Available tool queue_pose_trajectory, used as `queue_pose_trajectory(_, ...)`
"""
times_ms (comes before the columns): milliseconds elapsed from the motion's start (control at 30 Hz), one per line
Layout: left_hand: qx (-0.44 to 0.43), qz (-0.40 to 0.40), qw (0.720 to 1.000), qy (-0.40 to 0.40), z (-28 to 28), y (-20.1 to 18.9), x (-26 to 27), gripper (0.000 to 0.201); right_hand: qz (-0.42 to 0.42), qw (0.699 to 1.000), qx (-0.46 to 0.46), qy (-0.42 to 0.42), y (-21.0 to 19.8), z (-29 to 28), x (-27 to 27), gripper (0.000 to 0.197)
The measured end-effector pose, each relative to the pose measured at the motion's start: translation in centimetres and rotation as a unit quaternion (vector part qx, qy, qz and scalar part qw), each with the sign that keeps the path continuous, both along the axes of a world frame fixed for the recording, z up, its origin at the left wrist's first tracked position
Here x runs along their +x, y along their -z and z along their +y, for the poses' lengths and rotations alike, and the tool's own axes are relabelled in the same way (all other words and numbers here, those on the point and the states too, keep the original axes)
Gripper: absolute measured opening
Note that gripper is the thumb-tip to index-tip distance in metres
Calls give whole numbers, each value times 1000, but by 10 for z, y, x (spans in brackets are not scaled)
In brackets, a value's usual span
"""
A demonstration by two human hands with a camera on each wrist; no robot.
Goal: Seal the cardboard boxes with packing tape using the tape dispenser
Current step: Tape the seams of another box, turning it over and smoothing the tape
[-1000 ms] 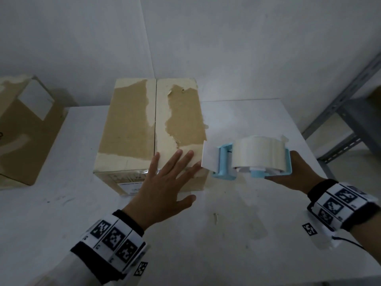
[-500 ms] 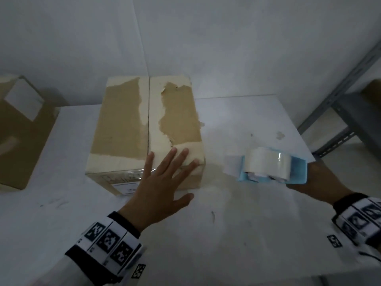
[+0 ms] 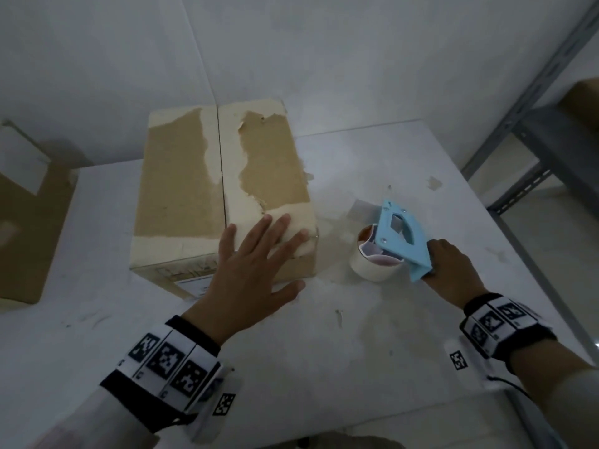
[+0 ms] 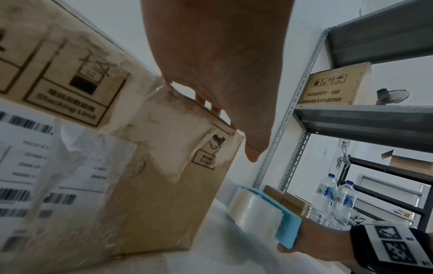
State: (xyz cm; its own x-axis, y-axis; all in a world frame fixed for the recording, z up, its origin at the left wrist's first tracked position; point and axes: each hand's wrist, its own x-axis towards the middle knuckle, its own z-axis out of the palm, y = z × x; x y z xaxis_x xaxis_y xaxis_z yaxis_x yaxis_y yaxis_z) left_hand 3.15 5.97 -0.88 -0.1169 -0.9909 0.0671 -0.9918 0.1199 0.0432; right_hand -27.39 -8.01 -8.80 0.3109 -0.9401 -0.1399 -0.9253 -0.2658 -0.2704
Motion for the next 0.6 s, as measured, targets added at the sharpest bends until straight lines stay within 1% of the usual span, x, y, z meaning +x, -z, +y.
queue_pose_trajectory(167,10,4,1000,6,1,0,4,73,21,999,20,33,5,2,11,41)
queue_pose_trajectory(300,14,24,999,21,2,-1,8,73,65,996,58,24,-1,-5,17,47)
queue_pose_trajectory(400,3,96,995,34,2,-2,14,77,77,993,87,25,-3,-7,19,49)
queue_pose_trajectory(467,-5,146,989,30,2,-5,21,75,75,991,111,29,-5,-6,22,50)
queue_pose_trajectory(533,-24,147,988,30,6,-8,29,70,72,986,144,32,-7,-5,23,54)
queue_pose_trajectory(600,-31,125,991,24,12,-9,41,69,75,978,189,40,-12,-2,22,65)
